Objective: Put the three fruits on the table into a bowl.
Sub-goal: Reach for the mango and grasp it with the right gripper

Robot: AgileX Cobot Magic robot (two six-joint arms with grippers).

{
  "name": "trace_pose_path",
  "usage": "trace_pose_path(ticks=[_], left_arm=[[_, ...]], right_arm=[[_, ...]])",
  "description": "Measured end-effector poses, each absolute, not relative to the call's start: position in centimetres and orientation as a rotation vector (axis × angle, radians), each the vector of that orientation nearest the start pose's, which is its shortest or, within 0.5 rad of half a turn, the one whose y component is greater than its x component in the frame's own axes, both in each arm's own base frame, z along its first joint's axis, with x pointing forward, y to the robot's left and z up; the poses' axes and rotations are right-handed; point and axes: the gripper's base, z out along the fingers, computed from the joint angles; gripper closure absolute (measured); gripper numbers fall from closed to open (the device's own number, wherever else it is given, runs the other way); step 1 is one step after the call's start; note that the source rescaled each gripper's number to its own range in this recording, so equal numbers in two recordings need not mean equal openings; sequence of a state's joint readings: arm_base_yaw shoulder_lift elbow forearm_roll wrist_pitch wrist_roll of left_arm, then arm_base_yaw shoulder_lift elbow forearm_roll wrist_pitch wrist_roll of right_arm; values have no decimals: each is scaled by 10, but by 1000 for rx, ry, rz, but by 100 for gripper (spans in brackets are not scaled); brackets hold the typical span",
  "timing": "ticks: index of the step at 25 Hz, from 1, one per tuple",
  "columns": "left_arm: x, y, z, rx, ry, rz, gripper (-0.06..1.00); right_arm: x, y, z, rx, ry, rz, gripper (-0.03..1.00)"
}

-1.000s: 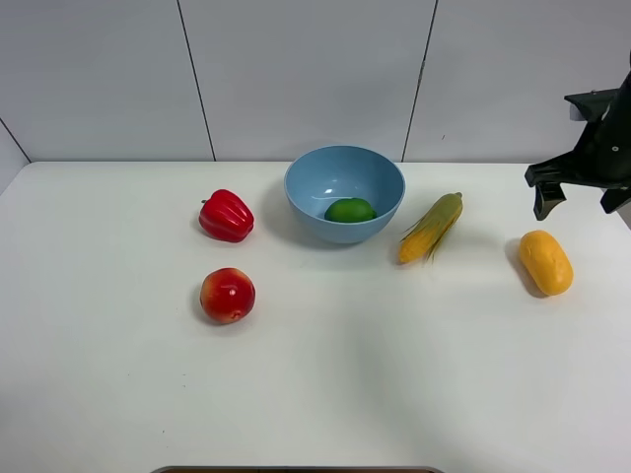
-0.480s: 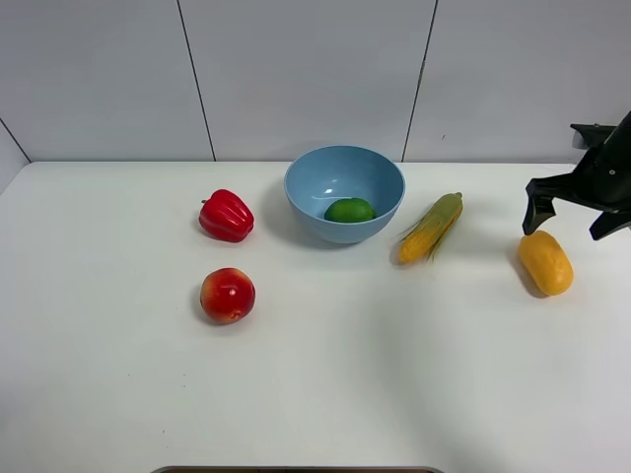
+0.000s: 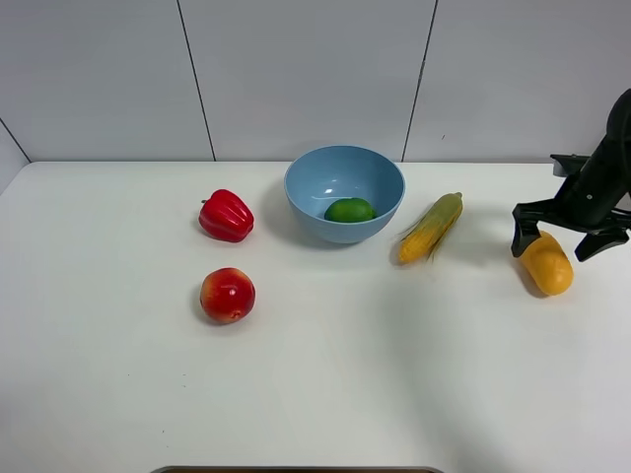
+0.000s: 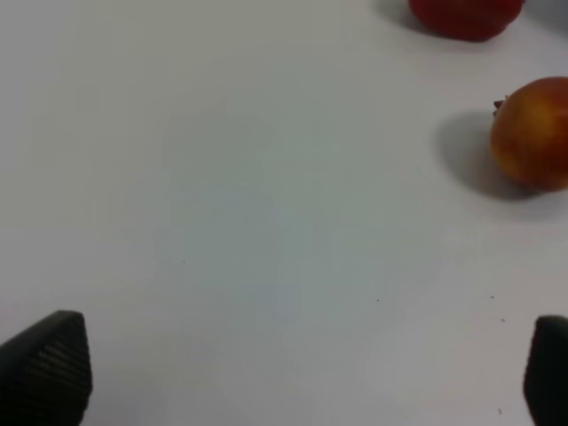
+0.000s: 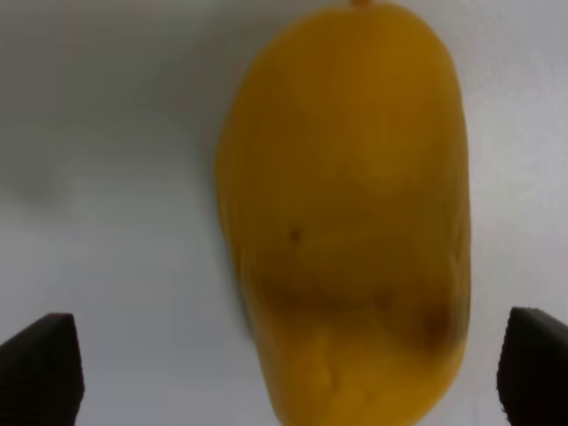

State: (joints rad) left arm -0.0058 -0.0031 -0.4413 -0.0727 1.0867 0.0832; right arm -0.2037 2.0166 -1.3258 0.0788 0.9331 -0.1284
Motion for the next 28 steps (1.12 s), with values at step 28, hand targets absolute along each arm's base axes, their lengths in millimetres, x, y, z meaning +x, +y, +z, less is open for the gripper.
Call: trace_pose_path(ticks=[28], left_arm=[[0, -6, 259, 97, 2122, -43, -6]], right_arm=[[378, -75, 94, 167, 3154, 61, 14]])
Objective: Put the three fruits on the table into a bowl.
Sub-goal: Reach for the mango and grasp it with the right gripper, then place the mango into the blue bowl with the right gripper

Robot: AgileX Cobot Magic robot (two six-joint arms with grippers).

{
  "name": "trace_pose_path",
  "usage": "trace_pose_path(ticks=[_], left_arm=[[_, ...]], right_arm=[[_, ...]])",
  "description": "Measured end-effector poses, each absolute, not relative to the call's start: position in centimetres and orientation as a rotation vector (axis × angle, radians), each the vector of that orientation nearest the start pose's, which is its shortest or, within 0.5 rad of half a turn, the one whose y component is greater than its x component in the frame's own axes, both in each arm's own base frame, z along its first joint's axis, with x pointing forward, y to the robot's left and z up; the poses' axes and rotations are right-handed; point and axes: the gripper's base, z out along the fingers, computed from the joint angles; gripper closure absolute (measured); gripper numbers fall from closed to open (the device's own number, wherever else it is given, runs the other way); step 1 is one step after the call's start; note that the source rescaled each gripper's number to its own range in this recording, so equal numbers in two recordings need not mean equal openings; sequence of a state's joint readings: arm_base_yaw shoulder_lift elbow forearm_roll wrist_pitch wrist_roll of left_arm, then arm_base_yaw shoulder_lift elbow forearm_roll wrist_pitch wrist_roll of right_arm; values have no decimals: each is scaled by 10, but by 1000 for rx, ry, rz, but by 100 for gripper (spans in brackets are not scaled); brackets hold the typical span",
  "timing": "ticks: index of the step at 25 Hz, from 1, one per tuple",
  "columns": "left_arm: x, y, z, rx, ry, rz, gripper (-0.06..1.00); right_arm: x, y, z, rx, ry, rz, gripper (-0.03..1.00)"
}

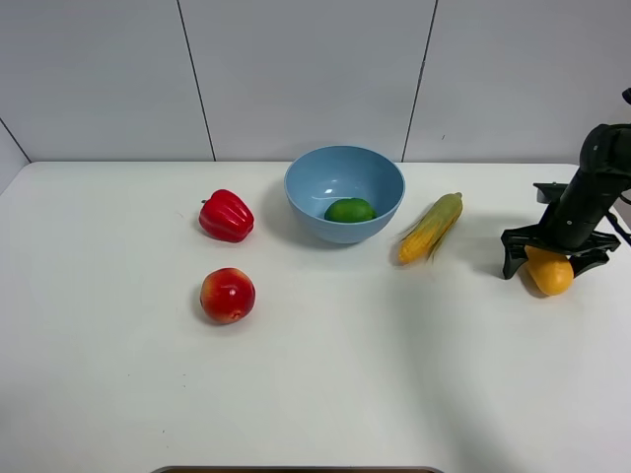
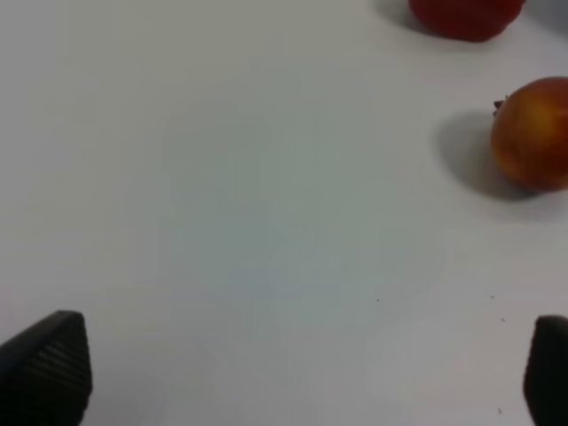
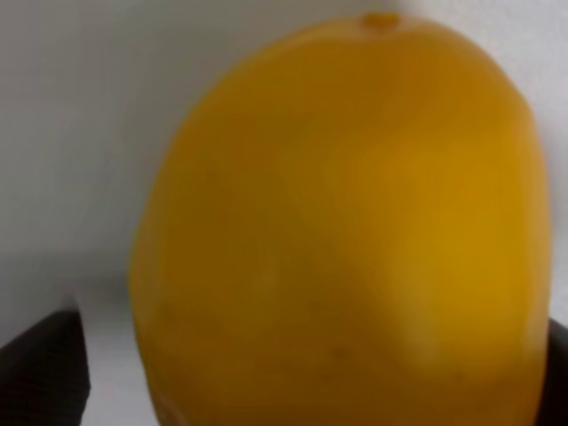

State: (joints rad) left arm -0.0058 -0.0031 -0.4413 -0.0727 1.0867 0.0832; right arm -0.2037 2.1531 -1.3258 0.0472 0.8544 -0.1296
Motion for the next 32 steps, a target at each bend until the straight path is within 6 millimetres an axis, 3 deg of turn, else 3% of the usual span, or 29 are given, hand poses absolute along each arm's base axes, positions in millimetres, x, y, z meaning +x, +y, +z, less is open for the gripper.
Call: trace_pose_path(ticks=[3, 6, 9, 10, 25, 32], left_arm=[[0, -6, 259, 97, 2122, -43, -6], [0, -6, 259, 97, 2122, -43, -6], [0, -6, 259, 97, 2122, -43, -6], [0, -6, 259, 97, 2122, -43, -6], [0, -6, 259, 97, 2122, -43, -6], [0, -6, 259, 97, 2122, -43, -6]], right_arm=[[378, -76, 94, 154, 3154, 47, 29], [378, -76, 94, 154, 3154, 44, 57], [378, -76, 93, 154, 3156, 44, 91], [378, -76, 93, 154, 3156, 44, 97], [378, -76, 94, 161, 3152, 44, 97], [379, -75, 108, 221, 3112, 58, 97]])
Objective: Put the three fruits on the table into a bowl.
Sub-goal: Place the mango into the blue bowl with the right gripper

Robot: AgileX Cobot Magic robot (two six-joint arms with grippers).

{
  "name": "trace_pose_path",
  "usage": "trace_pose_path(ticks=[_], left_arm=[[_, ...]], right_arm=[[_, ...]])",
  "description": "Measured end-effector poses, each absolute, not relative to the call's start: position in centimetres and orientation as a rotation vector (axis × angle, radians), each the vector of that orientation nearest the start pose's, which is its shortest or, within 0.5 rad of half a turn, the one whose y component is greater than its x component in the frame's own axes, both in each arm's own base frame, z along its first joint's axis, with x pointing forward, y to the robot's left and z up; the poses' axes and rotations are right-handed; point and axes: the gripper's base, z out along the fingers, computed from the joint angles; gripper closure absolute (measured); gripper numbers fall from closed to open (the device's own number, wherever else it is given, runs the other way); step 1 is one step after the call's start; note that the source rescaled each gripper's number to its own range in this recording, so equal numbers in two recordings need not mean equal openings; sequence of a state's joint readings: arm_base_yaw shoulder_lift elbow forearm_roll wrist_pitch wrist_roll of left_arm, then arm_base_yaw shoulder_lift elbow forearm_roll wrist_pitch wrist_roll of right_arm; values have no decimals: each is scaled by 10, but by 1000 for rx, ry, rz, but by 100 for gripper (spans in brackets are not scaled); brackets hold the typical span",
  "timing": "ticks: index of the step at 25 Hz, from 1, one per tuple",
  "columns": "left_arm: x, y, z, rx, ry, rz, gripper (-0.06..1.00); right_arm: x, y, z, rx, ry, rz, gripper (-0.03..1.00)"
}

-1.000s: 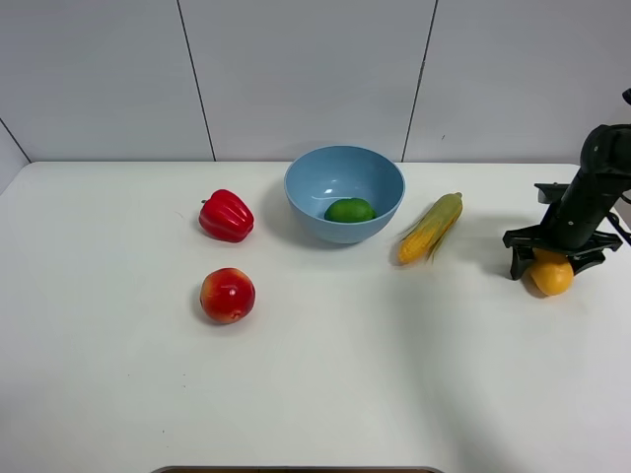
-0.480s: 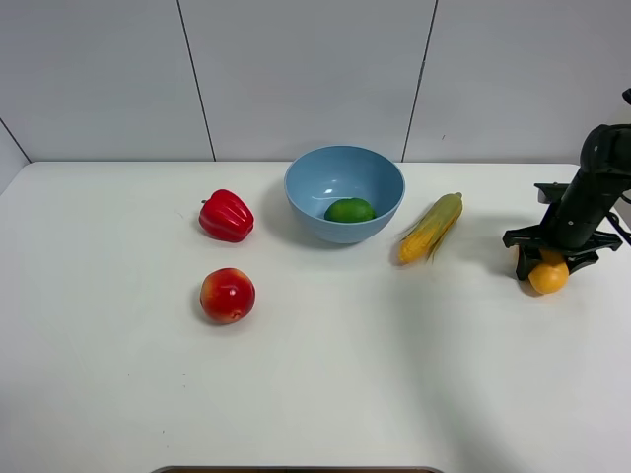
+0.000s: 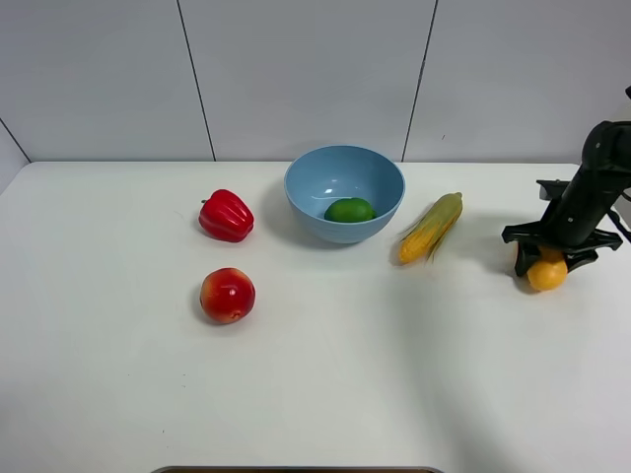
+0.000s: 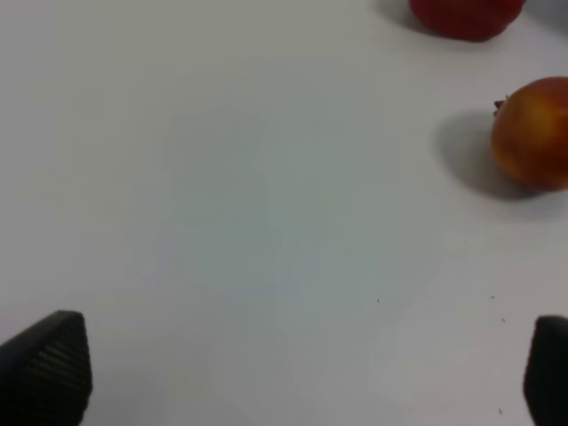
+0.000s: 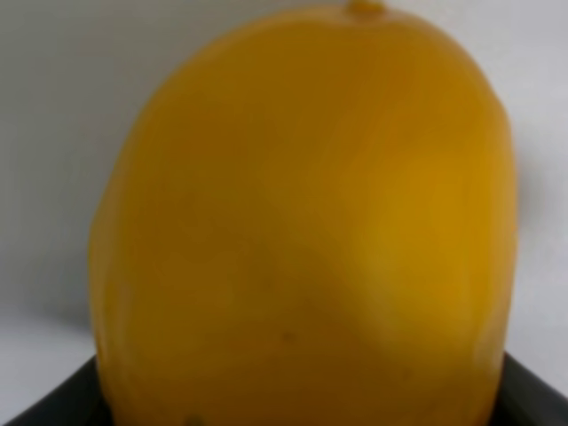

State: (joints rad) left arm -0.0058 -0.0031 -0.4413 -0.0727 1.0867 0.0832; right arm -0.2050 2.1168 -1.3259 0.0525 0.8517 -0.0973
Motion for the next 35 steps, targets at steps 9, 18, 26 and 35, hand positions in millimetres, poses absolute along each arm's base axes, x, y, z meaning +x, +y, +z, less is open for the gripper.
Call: trace_pose_path(ticks=[9, 18, 26, 35], left_arm=[[0, -6, 259, 97, 2122, -43, -6], [0, -6, 259, 97, 2122, -43, -6], [0, -6, 259, 97, 2122, -43, -6], [0, -6, 259, 97, 2122, -43, -6]], right_arm=[[378, -70, 167, 256, 2949, 94, 97], [381, -25, 203, 72, 2887, 152, 97], [403, 47, 252, -204, 2759, 188, 97], [412, 136, 275, -462, 2596, 259, 97]])
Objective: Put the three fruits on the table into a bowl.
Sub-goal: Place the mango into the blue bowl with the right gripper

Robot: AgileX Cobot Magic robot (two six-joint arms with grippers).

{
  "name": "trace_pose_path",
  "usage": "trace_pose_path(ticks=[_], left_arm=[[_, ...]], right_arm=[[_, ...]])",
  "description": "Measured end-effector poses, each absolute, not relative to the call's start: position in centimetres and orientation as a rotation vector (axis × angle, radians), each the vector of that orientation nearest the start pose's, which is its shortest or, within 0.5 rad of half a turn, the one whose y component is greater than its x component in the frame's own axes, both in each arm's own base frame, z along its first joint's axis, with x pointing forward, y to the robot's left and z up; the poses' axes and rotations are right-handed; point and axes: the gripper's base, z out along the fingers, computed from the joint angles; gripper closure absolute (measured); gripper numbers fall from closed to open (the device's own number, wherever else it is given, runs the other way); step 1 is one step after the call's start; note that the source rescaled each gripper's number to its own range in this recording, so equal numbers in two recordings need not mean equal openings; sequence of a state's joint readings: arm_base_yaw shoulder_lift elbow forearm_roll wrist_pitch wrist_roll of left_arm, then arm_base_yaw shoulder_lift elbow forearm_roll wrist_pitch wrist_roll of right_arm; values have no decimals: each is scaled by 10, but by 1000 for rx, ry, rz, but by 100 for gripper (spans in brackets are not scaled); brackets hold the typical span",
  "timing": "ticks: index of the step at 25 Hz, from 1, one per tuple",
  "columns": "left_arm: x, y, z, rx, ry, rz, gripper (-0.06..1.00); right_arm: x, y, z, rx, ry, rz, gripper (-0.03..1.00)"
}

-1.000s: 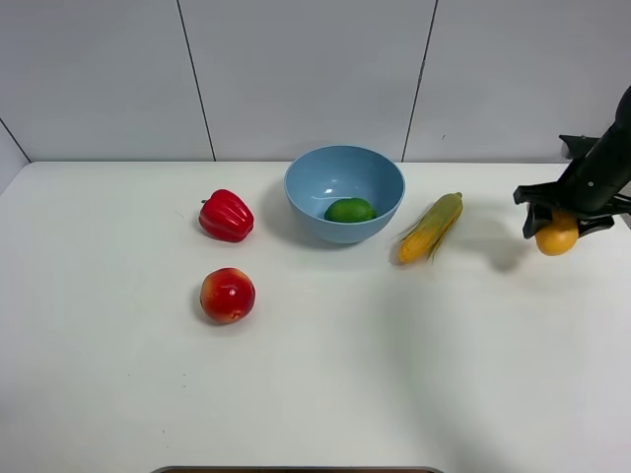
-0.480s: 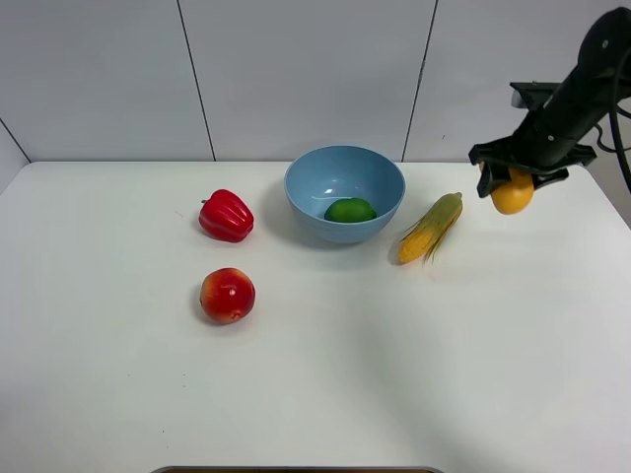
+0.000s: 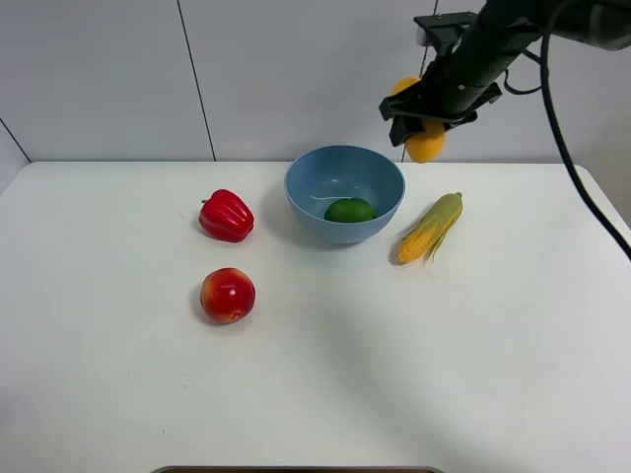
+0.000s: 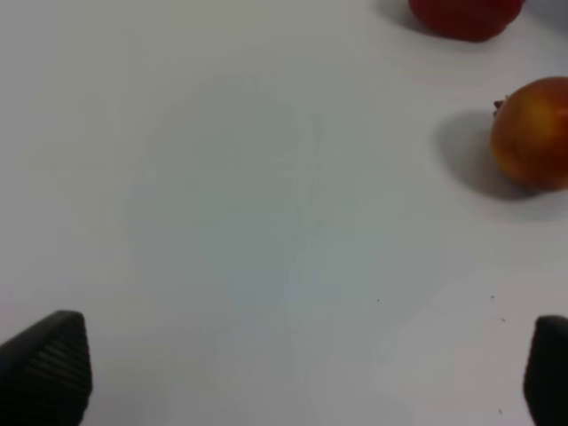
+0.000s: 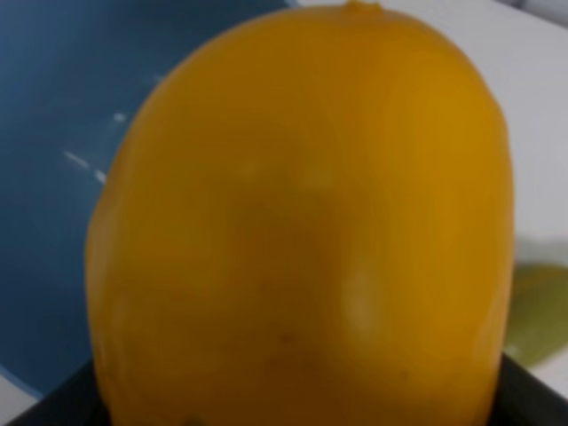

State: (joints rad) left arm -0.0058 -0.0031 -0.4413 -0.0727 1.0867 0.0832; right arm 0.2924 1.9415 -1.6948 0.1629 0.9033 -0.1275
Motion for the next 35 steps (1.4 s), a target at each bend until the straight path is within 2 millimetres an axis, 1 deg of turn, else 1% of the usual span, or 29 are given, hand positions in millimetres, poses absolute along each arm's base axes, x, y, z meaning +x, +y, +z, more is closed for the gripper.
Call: trace_pose_path(ticks=[2, 5, 10, 14, 17, 22, 24, 26, 27, 29, 31, 32, 33, 35], left_arm=[[0, -6, 259, 97, 2122, -43, -6], [0, -6, 259, 97, 2122, -43, -6], [0, -6, 259, 97, 2122, -43, -6], [0, -6, 259, 97, 2122, -43, -6], [0, -6, 259, 97, 2122, -43, -6], [0, -6, 259, 97, 2122, -43, -6], [0, -6, 259, 97, 2122, -43, -6], [0, -6, 259, 97, 2122, -43, -6], [0, -6, 259, 97, 2122, -43, -6], [0, -6, 259, 97, 2122, -43, -6], [0, -6, 259, 97, 2122, -43, -6], [0, -6, 259, 97, 2122, -43, -6], [0, -6, 259, 97, 2122, -43, -6], [0, -6, 259, 97, 2122, -43, -6]], right_arm=[[414, 149, 268, -485, 2581, 269, 97], [418, 164, 252, -515, 2574, 276, 97], [425, 181, 226, -545, 2574, 279, 97], [428, 184, 209, -549, 2595, 275, 97], [430, 185, 202, -550, 2607, 273, 97], [432, 185, 201, -544, 2594, 273, 97], [432, 185, 201, -542, 2587, 273, 94], [432, 185, 201, -542, 2587, 273, 88], [432, 185, 201, -542, 2587, 273, 82], [432, 185, 201, -542, 2587, 273, 66], [432, 185, 201, -539, 2588, 274, 48], [432, 185, 201, -536, 2589, 275, 42], [432, 185, 201, -528, 2591, 277, 37], [432, 185, 201, -522, 2600, 279, 32]])
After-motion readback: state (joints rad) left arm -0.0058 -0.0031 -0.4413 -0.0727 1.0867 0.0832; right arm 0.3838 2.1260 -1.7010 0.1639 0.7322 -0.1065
